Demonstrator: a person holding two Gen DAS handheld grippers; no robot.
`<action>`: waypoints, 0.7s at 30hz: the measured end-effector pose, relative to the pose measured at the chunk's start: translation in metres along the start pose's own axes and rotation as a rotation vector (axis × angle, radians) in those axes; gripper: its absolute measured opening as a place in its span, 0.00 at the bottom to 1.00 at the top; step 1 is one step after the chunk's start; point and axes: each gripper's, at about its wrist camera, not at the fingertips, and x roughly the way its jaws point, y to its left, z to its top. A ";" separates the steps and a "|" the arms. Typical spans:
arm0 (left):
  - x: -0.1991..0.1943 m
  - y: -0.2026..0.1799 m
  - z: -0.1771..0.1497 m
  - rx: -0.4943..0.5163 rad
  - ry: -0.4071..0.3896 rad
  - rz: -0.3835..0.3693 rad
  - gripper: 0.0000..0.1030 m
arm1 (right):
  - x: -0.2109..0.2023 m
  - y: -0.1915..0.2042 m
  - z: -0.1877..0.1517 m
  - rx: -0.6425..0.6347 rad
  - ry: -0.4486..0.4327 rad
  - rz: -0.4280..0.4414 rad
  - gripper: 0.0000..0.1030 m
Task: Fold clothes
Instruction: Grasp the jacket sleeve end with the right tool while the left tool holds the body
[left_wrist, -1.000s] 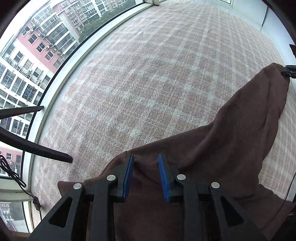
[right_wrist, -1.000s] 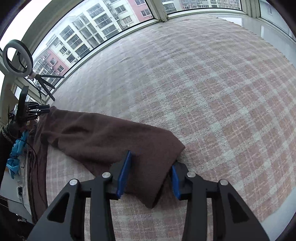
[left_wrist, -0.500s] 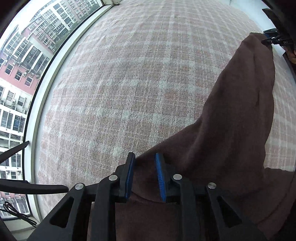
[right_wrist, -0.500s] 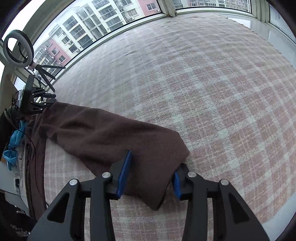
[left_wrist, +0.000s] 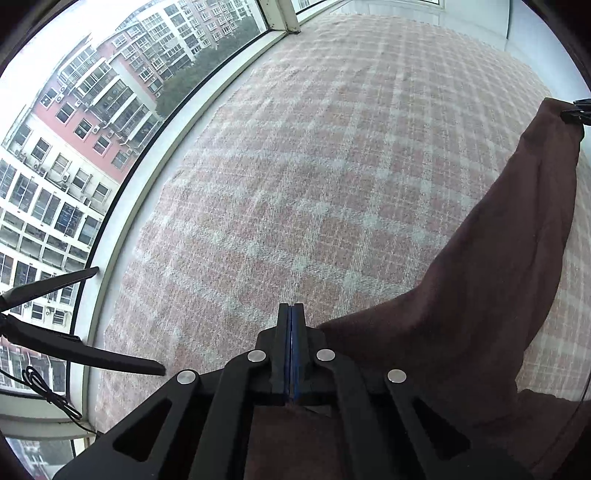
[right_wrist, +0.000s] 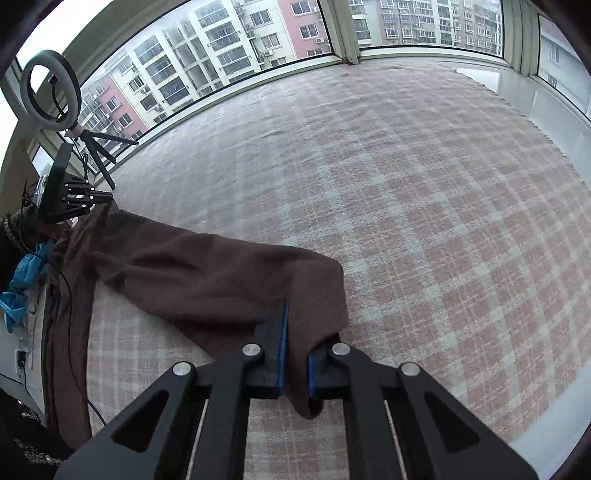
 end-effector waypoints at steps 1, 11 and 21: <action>0.004 -0.001 0.000 0.027 0.012 -0.014 0.00 | -0.001 0.000 0.001 0.005 -0.001 0.009 0.07; 0.015 -0.031 -0.021 0.132 0.067 -0.119 0.46 | 0.021 -0.006 -0.016 0.031 0.141 -0.018 0.38; -0.008 -0.011 -0.023 -0.127 -0.005 -0.005 0.01 | 0.026 0.016 -0.012 -0.029 0.105 -0.062 0.05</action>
